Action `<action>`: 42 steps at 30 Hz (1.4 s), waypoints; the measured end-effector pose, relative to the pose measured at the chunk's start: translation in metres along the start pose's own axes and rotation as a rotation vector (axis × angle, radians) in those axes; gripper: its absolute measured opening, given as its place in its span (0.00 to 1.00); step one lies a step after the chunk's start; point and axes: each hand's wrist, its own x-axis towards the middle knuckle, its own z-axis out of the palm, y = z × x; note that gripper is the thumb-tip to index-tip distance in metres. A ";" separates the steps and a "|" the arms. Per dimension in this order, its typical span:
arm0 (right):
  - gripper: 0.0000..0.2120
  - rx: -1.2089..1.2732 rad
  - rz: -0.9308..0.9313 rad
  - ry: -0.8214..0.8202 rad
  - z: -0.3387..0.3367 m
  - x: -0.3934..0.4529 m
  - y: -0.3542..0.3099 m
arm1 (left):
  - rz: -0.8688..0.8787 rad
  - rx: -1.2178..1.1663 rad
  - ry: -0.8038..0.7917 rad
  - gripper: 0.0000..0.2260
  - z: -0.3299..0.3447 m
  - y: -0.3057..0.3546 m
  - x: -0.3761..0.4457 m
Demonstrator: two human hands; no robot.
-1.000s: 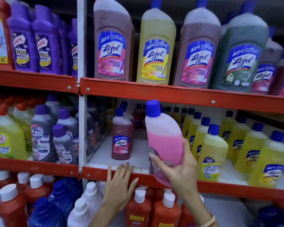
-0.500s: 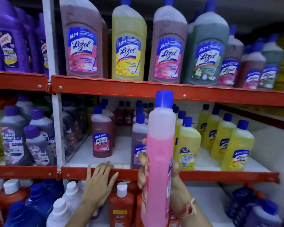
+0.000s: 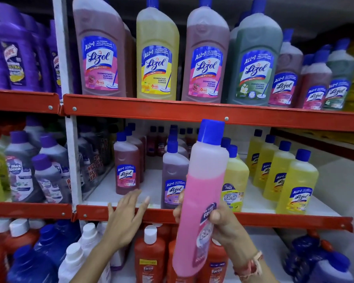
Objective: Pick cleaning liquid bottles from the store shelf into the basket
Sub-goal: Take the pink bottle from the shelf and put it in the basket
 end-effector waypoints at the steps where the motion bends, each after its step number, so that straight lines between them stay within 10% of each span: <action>1: 0.30 -0.008 -0.112 -0.106 0.009 -0.008 0.005 | 0.028 -0.103 0.048 0.32 -0.010 0.016 -0.002; 13: 0.32 -0.264 -0.145 0.347 -0.008 -0.026 0.021 | 0.281 -0.812 -0.124 0.17 -0.083 0.156 -0.028; 42: 0.44 -0.636 0.756 0.499 -0.030 -0.206 0.294 | -0.689 -0.701 -0.521 0.37 0.199 -0.010 -0.220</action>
